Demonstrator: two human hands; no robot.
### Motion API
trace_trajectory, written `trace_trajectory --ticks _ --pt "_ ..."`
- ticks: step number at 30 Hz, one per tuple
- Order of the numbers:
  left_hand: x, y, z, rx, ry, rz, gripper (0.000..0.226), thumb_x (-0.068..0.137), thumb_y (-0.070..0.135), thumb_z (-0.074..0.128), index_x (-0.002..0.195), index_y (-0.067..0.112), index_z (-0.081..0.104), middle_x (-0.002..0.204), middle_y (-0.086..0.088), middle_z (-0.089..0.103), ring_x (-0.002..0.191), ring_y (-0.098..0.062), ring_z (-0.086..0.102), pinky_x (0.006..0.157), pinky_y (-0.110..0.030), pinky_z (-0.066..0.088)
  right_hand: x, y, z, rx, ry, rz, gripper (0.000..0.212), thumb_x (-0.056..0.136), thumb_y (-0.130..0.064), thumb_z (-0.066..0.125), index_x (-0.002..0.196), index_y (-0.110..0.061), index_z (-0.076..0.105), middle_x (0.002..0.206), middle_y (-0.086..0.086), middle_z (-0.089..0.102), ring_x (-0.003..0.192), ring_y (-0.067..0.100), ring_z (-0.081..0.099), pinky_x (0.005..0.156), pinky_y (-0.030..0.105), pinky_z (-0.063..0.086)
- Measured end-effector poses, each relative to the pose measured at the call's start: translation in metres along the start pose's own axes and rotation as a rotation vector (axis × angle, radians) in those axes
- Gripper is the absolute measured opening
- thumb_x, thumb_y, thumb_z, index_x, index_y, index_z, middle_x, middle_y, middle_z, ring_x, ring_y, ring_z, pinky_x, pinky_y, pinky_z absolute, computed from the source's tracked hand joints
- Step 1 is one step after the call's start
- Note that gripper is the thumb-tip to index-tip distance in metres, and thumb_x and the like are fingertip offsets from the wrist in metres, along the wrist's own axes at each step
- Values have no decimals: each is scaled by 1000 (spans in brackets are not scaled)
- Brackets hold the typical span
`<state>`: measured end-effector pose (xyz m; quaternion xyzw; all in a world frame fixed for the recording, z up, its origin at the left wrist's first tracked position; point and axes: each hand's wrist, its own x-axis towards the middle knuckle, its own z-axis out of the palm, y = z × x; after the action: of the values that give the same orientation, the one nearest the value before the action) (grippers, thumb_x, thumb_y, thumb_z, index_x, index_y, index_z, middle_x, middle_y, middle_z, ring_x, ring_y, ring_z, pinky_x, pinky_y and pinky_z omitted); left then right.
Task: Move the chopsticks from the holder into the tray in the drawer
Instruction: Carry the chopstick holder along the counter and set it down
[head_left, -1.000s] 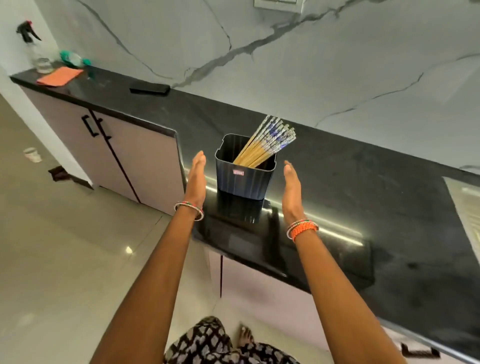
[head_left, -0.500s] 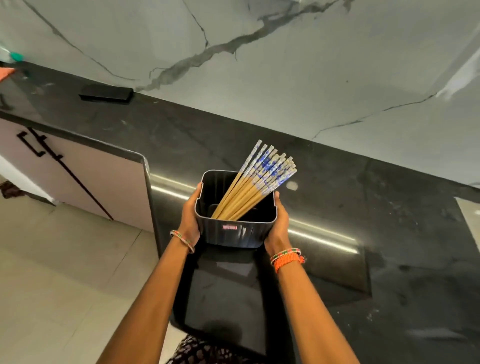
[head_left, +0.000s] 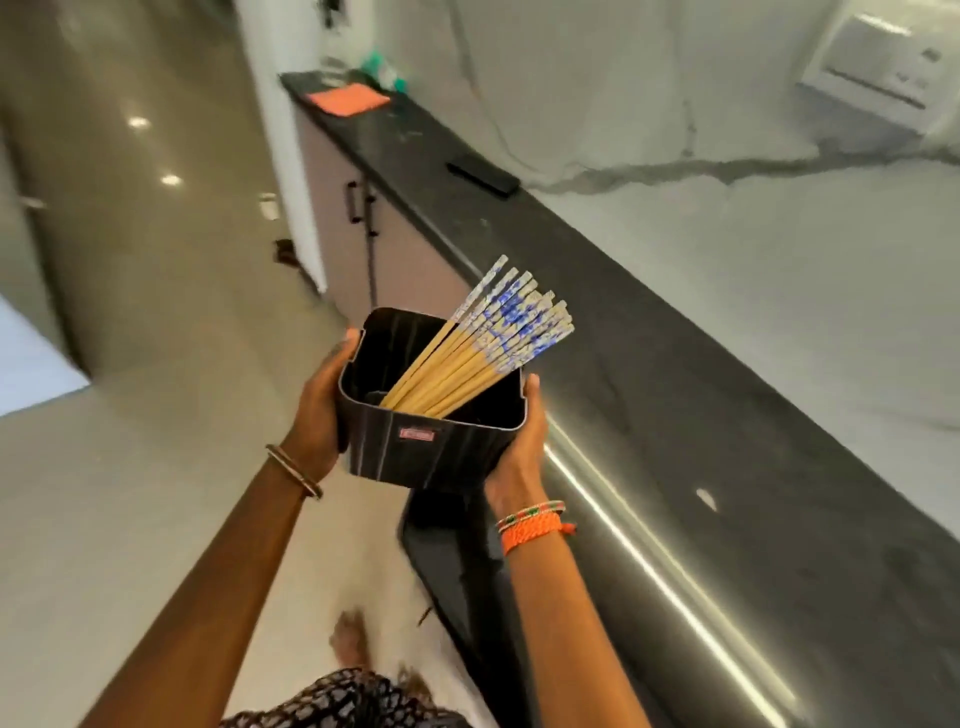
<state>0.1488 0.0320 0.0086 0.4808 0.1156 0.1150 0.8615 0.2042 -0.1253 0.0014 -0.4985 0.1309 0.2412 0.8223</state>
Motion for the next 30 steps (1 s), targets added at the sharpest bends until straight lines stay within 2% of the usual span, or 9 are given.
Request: trace_trajectory --ticks 2,7,9,11,14,19,23,28,30 --pt "-37 27 -39 -14 130 78 53 98 34 26 89 26 77 89 10 78 87 -6 72 69 -18 58 -17 28 40 -87 -108 114 53 90 -58 41 108 -18 70 106 7 74 103 27 67 93 41 53" --pt "-168 89 -128 -23 480 304 51 97 41 26 100 22 74 101 5 76 99 -12 69 82 -25 58 -82 115 143 -248 -483 233 54 95 -46 37 65 -25 77 69 -9 76 63 7 72 56 20 54" --pt "-218 103 -154 -45 627 417 54 99 35 27 85 24 78 87 8 78 88 -5 71 73 -18 58 -110 152 175 -253 -590 295 55 96 -40 37 61 -28 78 66 -11 76 60 5 71 48 15 52" --pt "-281 112 -189 -27 834 514 58 100 28 27 76 24 79 77 11 77 79 -3 72 70 -15 56 -157 197 212 -285 -741 372 54 95 -39 36 63 -28 78 69 -11 76 62 6 71 49 15 53" --pt "-383 126 -240 -50 1071 601 47 99 35 27 109 14 67 100 -1 74 101 -18 66 94 -30 51 -231 271 258 -387 -943 477 58 96 -40 33 61 -30 78 67 -10 76 60 7 71 47 16 53" --pt "-553 136 -290 -67 1253 696 64 96 52 15 94 21 70 87 4 78 83 -9 73 66 -20 58 -366 386 309 -534 -1197 604 40 97 -36 37 92 -19 73 77 -3 76 69 13 72 56 21 56" --pt "-672 121 -310 -86 1526 749 67 92 61 11 101 24 66 88 6 78 84 -10 73 66 -21 59 -477 468 323 -604 -1420 772 54 97 -38 37 66 -25 79 69 -6 76 63 10 72 49 20 56" --pt "-803 113 -350 -218 1800 859 77 89 65 10 118 15 60 103 -7 72 93 -20 70 79 -33 56 -603 558 340 -673 -1604 899 44 96 -39 41 78 -27 79 82 -5 78 74 11 73 59 23 59" --pt "-851 119 -380 -199 1850 888 69 92 61 14 104 17 66 89 -2 77 81 -15 73 67 -26 59 -646 597 354 -655 -1648 920 45 97 -38 40 78 -28 79 83 -5 78 75 12 73 59 24 59"
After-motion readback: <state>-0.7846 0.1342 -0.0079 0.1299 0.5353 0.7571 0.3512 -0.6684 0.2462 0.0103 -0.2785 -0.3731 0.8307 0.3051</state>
